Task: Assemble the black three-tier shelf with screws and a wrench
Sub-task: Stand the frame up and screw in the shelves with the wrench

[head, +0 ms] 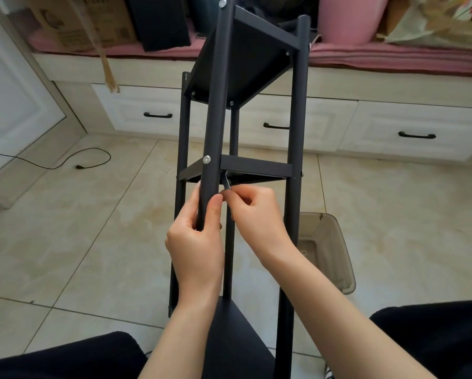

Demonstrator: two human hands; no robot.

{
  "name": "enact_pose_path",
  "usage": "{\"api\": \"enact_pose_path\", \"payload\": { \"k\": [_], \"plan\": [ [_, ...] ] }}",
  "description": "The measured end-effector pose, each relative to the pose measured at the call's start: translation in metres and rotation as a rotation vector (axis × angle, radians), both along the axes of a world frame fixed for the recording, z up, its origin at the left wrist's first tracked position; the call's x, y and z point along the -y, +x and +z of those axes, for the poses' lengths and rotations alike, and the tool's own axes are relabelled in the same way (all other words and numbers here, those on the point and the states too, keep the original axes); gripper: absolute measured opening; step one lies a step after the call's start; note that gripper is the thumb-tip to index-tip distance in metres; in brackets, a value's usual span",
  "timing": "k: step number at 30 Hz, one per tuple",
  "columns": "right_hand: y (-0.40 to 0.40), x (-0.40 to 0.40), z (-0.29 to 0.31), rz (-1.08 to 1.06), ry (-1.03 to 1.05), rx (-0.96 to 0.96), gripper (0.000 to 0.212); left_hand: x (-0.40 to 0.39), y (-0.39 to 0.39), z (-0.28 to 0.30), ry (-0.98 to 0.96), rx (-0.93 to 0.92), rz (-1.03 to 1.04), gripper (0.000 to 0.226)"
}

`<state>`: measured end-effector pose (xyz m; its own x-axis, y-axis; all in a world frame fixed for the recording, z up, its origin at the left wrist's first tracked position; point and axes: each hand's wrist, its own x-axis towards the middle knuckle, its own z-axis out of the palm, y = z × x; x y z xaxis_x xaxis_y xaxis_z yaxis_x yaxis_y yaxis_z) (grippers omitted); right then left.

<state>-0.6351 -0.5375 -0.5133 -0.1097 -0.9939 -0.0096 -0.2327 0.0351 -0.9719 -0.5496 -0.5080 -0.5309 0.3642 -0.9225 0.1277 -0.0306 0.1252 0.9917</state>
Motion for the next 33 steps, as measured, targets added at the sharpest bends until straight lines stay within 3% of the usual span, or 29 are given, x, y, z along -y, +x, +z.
{"api": "enact_pose_path", "payload": {
  "k": [11,20,33],
  "plan": [
    [0.007,0.004,-0.008,-0.056,-0.083,-0.094,0.022,0.005,0.011,-0.012,0.018,0.016,0.0,0.038],
    [0.018,0.011,-0.011,-0.097,-0.076,-0.03,0.021,0.005,0.015,-0.015,0.006,0.012,0.004,0.045],
    [0.036,0.03,-0.031,-0.168,-0.152,-0.01,0.025,0.007,0.016,-0.018,-0.024,0.01,-0.006,0.034]
  ]
}}
